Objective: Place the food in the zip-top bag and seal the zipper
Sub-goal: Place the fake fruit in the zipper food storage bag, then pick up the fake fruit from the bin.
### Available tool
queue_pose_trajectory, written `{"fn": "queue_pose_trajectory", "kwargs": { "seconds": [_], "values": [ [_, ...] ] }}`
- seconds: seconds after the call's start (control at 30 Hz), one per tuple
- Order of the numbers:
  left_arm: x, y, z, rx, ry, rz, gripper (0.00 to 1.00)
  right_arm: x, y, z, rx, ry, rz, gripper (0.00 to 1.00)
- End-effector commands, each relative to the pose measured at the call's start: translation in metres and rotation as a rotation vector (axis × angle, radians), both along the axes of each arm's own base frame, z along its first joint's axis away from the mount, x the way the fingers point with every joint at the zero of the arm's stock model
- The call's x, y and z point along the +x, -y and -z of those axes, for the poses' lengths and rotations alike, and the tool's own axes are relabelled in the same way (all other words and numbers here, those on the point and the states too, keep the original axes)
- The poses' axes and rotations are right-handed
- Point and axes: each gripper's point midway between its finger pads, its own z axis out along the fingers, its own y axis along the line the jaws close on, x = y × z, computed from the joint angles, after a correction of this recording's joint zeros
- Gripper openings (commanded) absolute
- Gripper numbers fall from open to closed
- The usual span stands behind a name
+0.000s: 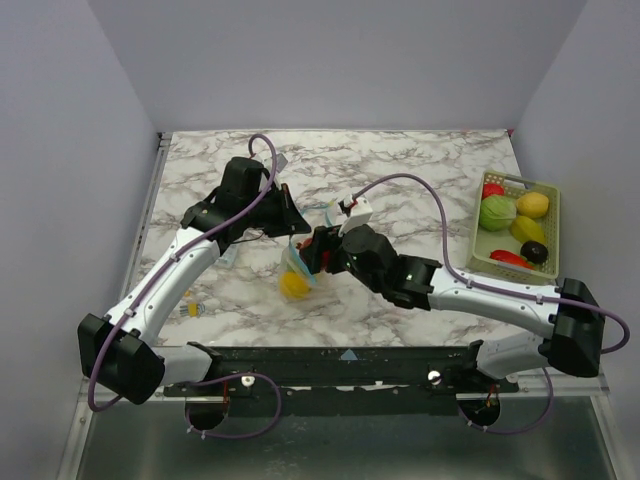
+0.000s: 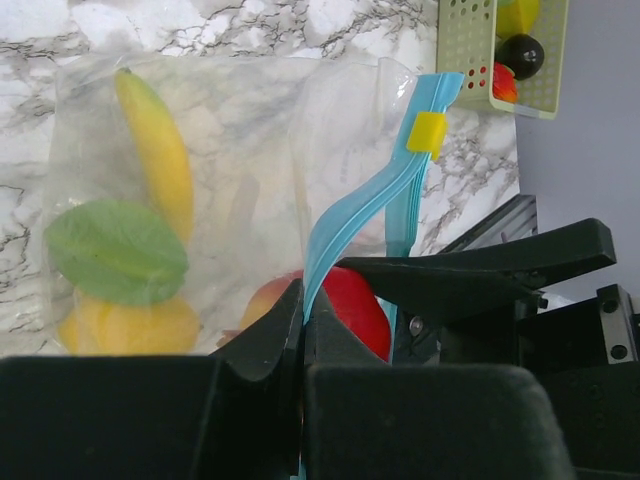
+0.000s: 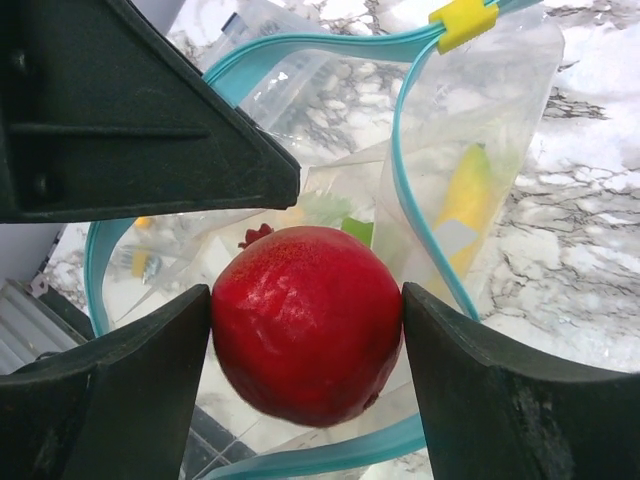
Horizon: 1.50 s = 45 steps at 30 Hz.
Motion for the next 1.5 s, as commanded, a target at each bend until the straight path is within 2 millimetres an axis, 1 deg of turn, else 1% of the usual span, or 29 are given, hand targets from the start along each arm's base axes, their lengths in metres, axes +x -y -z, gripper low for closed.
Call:
{"fn": "queue_pose_trajectory", "kwargs": {
  "seconds": [0.0, 0.17, 0.3, 0.4, 0.47, 0.57, 0.6, 0.63, 0.7, 0.77, 0.83, 0.87, 0.9, 0.93, 0.97, 1.0, 1.03, 1.07, 1.1, 1.17, 1.23, 1.27, 1.3, 1.37, 1.47],
  "values": [
    [0.000, -0.003, -0.005, 0.024, 0.024, 0.001, 0.00, -0.007, 0.002, -0.009, -0.035, -0.036, -0.013, 0.79],
    [0.000, -0.001, 0.000, 0.032, 0.014, 0.020, 0.00, -0.008, -0.003, -0.022, -0.027, -0.045, -0.032, 0.82],
    [0.001, -0.003, -0.003, 0.043, 0.026, 0.016, 0.00, -0.007, 0.000, -0.045, -0.014, -0.024, -0.020, 0.81],
    [0.004, -0.010, -0.004, 0.085, 0.060, 0.004, 0.00, -0.004, 0.012, -0.064, -0.021, -0.006, 0.016, 0.80],
    [0.007, -0.017, -0.003, 0.134, 0.078, -0.005, 0.00, -0.001, 0.024, -0.074, -0.047, 0.004, 0.061, 0.78],
    [0.013, -0.032, -0.004, 0.212, 0.117, -0.046, 0.00, 0.003, 0.048, -0.085, -0.078, 0.021, 0.147, 0.75],
    [0.015, -0.038, -0.006, 0.237, 0.133, -0.065, 0.00, 0.006, 0.060, -0.085, -0.089, 0.021, 0.189, 0.71],
    [0.016, -0.043, -0.008, 0.258, 0.150, -0.081, 0.00, 0.010, 0.071, -0.085, -0.096, 0.018, 0.224, 0.69],
    [0.019, -0.056, -0.015, 0.305, 0.184, -0.132, 0.00, 0.019, 0.101, -0.082, -0.096, -0.004, 0.303, 0.69],
    [0.021, -0.066, -0.023, 0.336, 0.218, -0.171, 0.00, 0.031, 0.131, -0.073, -0.082, -0.043, 0.360, 0.69],
    [0.021, -0.075, -0.032, 0.359, 0.247, -0.205, 0.00, 0.047, 0.169, -0.056, -0.073, -0.094, 0.440, 0.69],
    [0.023, -0.081, -0.035, 0.378, 0.258, -0.233, 0.00, 0.052, 0.184, -0.049, -0.070, -0.117, 0.469, 0.69],
    [0.023, -0.085, -0.039, 0.389, 0.266, -0.250, 0.00, 0.060, 0.205, -0.042, -0.070, -0.138, 0.520, 0.69],
    [0.024, -0.086, -0.041, 0.394, 0.275, -0.254, 0.00, 0.064, 0.219, -0.036, -0.072, -0.157, 0.551, 0.69],
    [0.024, -0.086, -0.043, 0.395, 0.280, -0.253, 0.00, 0.070, 0.240, -0.028, -0.079, -0.183, 0.612, 0.69],
    [0.024, -0.085, -0.043, 0.398, 0.277, -0.250, 0.00, 0.075, 0.255, -0.021, -0.083, -0.207, 0.653, 0.69],
    [0.025, -0.083, -0.041, 0.400, 0.271, -0.242, 0.00, 0.080, 0.274, -0.014, -0.086, -0.231, 0.711, 0.69],
    [0.025, -0.076, -0.036, 0.396, 0.261, -0.217, 0.00, 0.083, 0.288, -0.007, -0.091, -0.252, 0.753, 0.70],
    [0.026, -0.066, -0.028, 0.385, 0.237, -0.180, 0.00, 0.087, 0.303, -0.002, -0.102, -0.264, 0.799, 0.69],
    [0.024, -0.037, -0.001, 0.308, 0.142, -0.077, 0.00, 0.094, 0.331, 0.006, -0.143, -0.272, 0.896, 0.70],
    [0.016, -0.007, 0.024, 0.207, 0.025, 0.024, 0.00, 0.102, 0.353, 0.016, -0.189, -0.292, 0.969, 0.70],
    [0.014, 0.003, 0.036, 0.177, -0.021, 0.053, 0.00, 0.105, 0.365, 0.019, -0.196, -0.306, 1.001, 0.71],
    [0.011, 0.012, 0.043, 0.150, -0.054, 0.075, 0.00, 0.108, 0.373, 0.024, -0.197, -0.322, 1.022, 0.71],
    [0.010, 0.019, 0.049, 0.132, -0.068, 0.092, 0.00, 0.112, 0.394, 0.030, -0.186, -0.344, 1.071, 0.72],
    [0.011, 0.021, 0.043, 0.129, -0.045, 0.105, 0.00, 0.109, 0.432, 0.039, -0.175, -0.370, 1.190, 0.78]
  ]
}}
